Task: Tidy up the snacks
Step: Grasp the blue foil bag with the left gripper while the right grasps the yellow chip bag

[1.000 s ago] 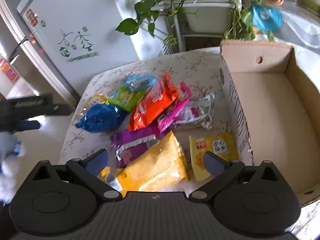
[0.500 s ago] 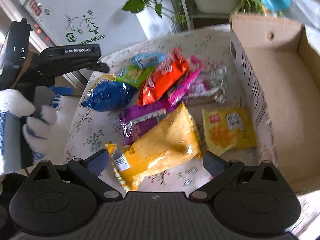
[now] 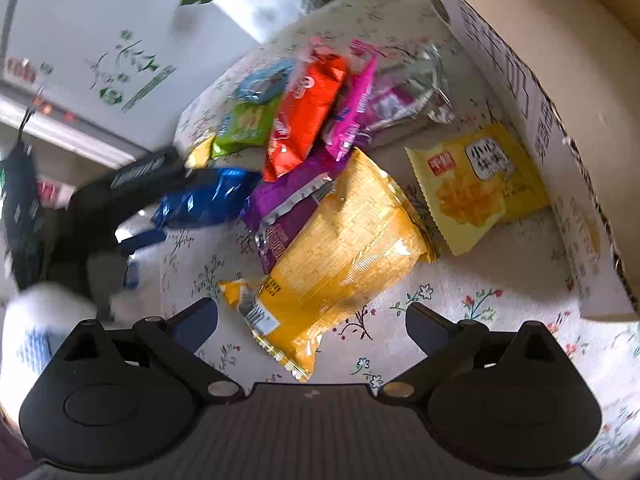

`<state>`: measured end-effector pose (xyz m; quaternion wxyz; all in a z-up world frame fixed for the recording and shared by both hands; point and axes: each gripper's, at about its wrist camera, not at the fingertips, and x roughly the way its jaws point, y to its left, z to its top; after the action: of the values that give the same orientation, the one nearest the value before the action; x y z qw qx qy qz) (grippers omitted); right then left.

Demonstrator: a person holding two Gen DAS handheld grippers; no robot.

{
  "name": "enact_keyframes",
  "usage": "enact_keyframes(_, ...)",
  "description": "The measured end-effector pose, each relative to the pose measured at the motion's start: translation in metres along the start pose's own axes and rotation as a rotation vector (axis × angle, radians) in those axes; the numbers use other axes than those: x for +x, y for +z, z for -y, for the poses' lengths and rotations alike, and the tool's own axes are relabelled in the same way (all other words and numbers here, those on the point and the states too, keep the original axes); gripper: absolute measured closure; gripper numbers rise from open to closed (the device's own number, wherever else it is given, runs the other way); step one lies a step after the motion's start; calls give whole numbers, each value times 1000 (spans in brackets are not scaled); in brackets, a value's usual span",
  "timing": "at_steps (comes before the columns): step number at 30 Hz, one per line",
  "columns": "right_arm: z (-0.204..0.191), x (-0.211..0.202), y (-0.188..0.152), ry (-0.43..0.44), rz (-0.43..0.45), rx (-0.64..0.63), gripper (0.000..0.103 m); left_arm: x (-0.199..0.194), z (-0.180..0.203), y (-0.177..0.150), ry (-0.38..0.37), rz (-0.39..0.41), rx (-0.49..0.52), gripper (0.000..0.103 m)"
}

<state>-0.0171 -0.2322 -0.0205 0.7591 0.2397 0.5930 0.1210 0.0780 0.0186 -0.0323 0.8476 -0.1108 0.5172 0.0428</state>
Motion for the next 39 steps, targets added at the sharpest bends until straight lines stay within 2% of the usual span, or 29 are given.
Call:
enact_keyframes(4, 7, 4, 4, 25, -16, 91, 0, -8, -10, -4, 7, 24, 41, 1)
enact_keyframes(7, 7, 7, 5, 20, -12, 128, 0, -15, -10, -5, 0, 69, 90, 2)
enact_keyframes(11, 4, 9, 7, 11, 8, 155, 0, -25, 2, -4, -40, 125, 187, 2)
enact_keyframes(14, 4, 13, 10, -18, 28, 163, 1, -21, 15, -7, -44, 121, 262, 2)
enact_keyframes(16, 1, 21, 15, -34, 38, 168, 5, -17, 17, -6, -32, 107, 253, 2)
enact_keyframes(19, 2, 24, 15, -54, 36, 172, 15, -10, 15, -2, -30, 97, 190, 2)
enact_keyframes(22, 2, 24, 14, -57, 44, 158, 19, -3, 12, 0, -13, 83, 119, 2)
enact_keyframes(26, 1, 21, 11, -70, 53, 142, 27, 8, 18, 0, 36, 69, 117, 2)
enact_keyframes(30, 4, 20, 11, -62, 54, 139, 31, 22, 17, -3, 75, 26, 81, 2)
enact_keyframes(33, 6, 17, 10, -51, 48, 140, 33, 32, 12, -4, 109, -35, 53, 0)
enact_keyframes(39, 4, 13, 7, -38, 43, 127, 34, 33, 10, -7, 106, -26, 69, 0)
